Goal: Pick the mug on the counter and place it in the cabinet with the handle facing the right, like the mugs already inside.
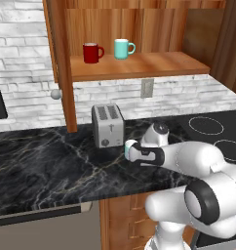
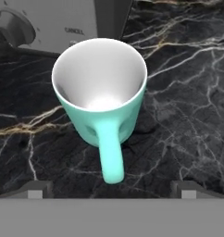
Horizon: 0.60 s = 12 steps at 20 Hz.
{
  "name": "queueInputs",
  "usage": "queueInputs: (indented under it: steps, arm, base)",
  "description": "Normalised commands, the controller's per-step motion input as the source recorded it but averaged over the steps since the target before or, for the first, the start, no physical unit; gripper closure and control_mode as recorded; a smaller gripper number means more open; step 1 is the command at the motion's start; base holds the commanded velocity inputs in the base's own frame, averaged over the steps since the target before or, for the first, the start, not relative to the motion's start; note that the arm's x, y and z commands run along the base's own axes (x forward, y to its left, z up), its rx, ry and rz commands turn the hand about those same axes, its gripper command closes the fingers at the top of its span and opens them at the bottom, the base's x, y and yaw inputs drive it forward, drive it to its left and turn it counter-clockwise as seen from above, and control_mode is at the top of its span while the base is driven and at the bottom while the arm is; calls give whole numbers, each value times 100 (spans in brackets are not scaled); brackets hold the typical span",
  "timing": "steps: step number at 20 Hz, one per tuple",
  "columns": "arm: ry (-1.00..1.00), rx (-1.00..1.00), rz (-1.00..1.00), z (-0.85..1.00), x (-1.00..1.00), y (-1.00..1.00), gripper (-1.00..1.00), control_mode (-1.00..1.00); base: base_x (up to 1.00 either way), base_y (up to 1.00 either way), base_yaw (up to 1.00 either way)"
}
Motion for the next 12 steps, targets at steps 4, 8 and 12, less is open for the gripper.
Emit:
queueInputs:
  steps: [4,8,12]
  arm:
    - [-6,0,5,-14,0,0,-100,-100]
    - [-4,0,2,-4,4,0,-100,-100]
    - [0,0,0,-9,8,0,-100,-100]
  base:
    - [0,0,0]
    - [0,0,0]
    - [0,0,0]
